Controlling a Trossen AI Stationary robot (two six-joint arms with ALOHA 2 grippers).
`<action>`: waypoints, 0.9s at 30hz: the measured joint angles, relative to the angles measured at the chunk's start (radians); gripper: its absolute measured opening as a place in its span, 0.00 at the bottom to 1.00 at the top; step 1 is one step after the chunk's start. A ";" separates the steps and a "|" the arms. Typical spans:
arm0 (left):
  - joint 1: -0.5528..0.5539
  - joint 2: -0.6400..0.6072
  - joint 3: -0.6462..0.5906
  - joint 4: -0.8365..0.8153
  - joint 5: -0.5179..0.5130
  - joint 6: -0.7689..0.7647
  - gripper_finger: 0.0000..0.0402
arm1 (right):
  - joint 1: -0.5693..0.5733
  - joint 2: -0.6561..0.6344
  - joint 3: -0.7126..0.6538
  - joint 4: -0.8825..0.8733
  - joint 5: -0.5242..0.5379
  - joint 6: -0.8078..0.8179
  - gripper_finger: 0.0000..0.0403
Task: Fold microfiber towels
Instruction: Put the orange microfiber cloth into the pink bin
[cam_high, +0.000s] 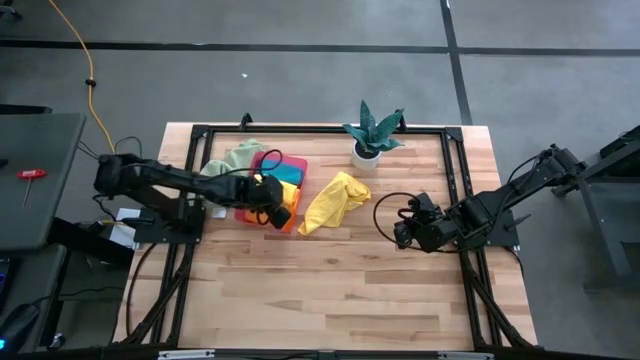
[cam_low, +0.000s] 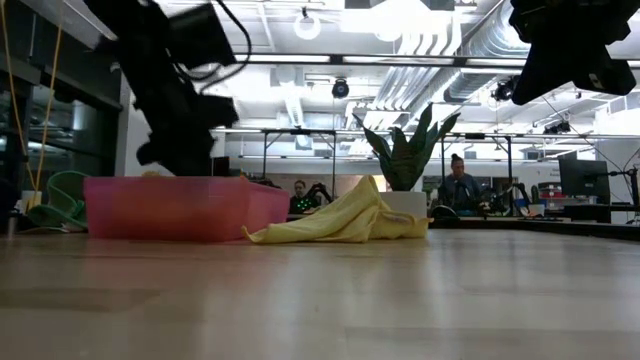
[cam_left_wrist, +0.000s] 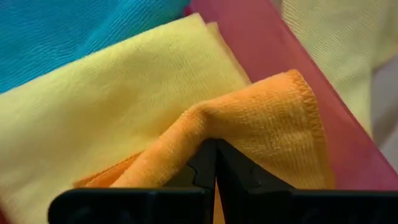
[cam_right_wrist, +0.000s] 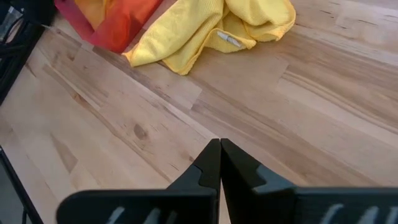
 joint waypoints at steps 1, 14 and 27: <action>0.007 0.019 0.000 0.017 0.001 0.000 0.00 | 0.000 0.000 0.000 0.000 0.000 0.001 0.00; 0.048 0.134 0.005 0.032 0.041 -0.033 0.00 | 0.000 0.000 0.000 0.016 -0.002 0.001 0.00; 0.091 -0.113 0.089 -0.147 0.034 0.045 0.00 | 0.000 0.000 0.000 0.016 -0.005 -0.001 0.00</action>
